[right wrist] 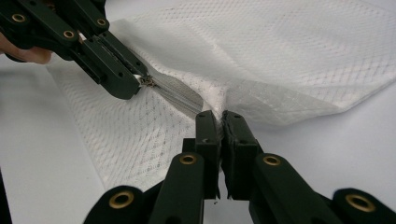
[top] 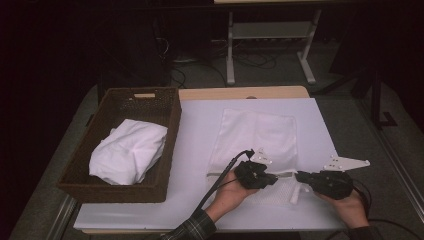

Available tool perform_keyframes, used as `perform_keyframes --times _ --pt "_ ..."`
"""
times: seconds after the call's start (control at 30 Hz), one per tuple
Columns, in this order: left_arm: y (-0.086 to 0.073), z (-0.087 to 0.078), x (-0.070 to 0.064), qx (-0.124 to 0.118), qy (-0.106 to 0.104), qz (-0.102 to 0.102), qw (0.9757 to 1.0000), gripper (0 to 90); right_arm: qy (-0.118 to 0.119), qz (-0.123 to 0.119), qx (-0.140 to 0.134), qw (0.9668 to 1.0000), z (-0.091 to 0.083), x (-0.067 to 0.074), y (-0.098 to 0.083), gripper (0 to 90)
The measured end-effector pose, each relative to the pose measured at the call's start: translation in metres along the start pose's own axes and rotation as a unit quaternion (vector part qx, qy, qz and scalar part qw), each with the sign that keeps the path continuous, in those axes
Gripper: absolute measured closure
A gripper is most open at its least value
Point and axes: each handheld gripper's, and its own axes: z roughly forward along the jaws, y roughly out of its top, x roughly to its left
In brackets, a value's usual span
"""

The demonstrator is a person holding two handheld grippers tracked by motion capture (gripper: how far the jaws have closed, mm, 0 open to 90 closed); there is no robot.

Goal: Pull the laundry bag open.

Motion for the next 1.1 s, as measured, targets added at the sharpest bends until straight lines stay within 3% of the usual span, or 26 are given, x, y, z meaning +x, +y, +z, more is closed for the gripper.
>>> perform_keyframes --times 1.1 --pt "-0.016 -0.022 0.01 0.0 0.009 -0.017 0.9998 86.6 -0.015 0.005 0.004 0.9999 -0.002 -0.005 -0.003 85.5"
